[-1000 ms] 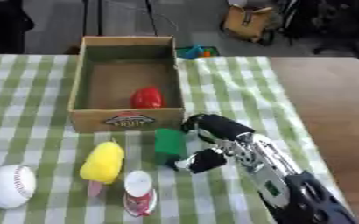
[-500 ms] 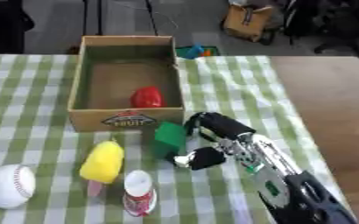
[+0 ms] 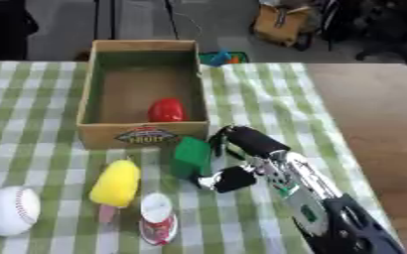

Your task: Pick up objects on the table and place them in the box.

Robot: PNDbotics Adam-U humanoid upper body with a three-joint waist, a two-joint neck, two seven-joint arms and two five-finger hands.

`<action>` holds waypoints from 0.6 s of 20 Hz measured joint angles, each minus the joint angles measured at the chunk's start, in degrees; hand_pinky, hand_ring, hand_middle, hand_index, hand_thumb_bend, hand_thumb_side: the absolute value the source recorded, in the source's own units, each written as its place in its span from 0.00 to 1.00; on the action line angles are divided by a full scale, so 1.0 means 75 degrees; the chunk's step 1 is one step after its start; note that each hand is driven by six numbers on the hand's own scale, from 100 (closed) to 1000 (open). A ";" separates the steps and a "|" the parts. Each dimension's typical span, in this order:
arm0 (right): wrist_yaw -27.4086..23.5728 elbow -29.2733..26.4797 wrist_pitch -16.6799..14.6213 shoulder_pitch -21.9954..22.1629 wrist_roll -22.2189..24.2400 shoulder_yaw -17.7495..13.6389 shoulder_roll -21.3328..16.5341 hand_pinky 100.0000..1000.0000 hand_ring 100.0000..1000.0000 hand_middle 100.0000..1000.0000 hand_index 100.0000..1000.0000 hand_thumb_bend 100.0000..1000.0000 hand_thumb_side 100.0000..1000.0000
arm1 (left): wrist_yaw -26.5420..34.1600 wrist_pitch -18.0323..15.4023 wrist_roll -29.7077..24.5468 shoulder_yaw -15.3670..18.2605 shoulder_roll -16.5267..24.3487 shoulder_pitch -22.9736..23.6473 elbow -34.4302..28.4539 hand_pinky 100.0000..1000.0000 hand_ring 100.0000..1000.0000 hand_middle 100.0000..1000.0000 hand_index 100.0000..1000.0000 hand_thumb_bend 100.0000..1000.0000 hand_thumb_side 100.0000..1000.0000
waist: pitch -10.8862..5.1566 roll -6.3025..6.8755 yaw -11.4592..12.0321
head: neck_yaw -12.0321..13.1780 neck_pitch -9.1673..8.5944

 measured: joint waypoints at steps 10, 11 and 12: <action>-0.0182 -0.0372 0.0001 0.0011 -0.0178 0.0044 -0.0147 0.84 0.82 0.48 0.54 0.36 0.64 | -0.0017 0.0052 -0.0056 0.0000 0.0000 0.0004 0.0000 0.50 0.49 0.53 0.59 0.04 0.96 | 0.0000 0.0023 -0.0018 | 0.0000 0.0000; -0.0225 -0.0455 0.0006 0.0016 -0.0191 0.0048 -0.0174 0.83 0.82 0.48 0.53 0.36 0.65 | -0.0018 0.0058 -0.0063 0.0000 0.0000 0.0005 0.0000 0.50 0.49 0.53 0.59 0.04 0.95 | -0.0001 0.0030 -0.0029 | 0.0000 0.0000; -0.0276 -0.0555 0.0009 0.0024 -0.0197 0.0057 -0.0211 0.83 0.82 0.48 0.53 0.36 0.65 | -0.0018 0.0061 -0.0066 0.0000 0.0000 0.0005 0.0000 0.50 0.49 0.53 0.59 0.04 0.95 | -0.0001 0.0031 -0.0048 | 0.0000 0.0000</action>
